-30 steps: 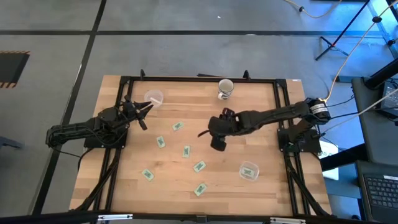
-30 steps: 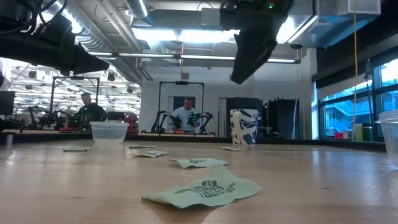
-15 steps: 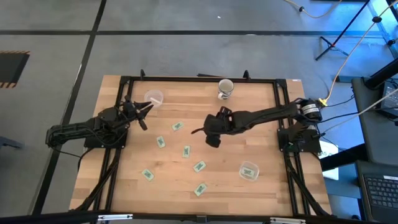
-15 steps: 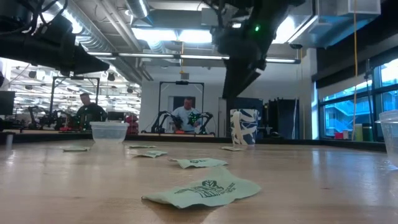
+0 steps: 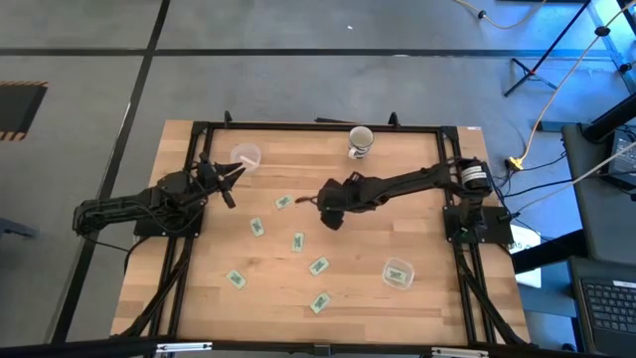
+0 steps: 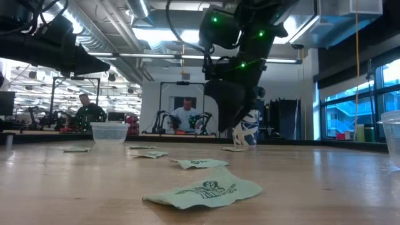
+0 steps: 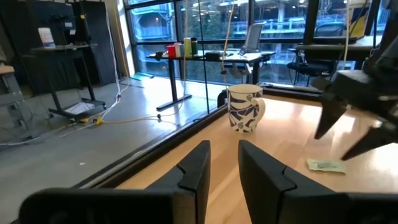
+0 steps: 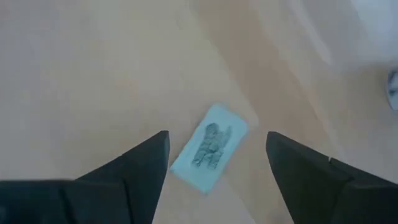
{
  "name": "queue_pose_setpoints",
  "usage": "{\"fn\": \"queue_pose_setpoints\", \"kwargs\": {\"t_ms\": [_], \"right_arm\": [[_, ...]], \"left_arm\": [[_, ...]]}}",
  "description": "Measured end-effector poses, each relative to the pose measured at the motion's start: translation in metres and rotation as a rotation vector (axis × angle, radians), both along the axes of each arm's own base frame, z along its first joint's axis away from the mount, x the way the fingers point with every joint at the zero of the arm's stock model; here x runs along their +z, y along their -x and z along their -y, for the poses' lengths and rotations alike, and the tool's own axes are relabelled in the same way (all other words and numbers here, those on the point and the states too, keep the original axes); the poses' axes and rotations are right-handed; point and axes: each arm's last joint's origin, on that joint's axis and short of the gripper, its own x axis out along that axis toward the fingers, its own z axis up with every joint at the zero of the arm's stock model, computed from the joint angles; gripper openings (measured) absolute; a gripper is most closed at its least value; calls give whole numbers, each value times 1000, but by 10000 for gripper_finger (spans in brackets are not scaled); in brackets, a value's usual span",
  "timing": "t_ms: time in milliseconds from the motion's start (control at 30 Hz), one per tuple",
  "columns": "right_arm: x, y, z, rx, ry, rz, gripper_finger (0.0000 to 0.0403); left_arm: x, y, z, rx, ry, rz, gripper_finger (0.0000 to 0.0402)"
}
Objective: Pick and place items into bin
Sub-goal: Put the white stevia packet into the bottom transparent bin
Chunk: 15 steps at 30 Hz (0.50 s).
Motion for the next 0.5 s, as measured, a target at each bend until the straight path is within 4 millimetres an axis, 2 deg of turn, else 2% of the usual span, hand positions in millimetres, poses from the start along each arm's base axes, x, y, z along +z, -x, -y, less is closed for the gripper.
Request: {"fn": "queue_pose_setpoints", "kwargs": {"t_ms": [200, 500], "right_arm": [[0, 1, 15, -127, -27, 39, 271], [-2, 4, 13, -130, -31, 15, 271]], "left_arm": [[0, 0, 0, 2, 62, 46, 77], [0, 0, 0, 2, 63, 47, 77]]}}
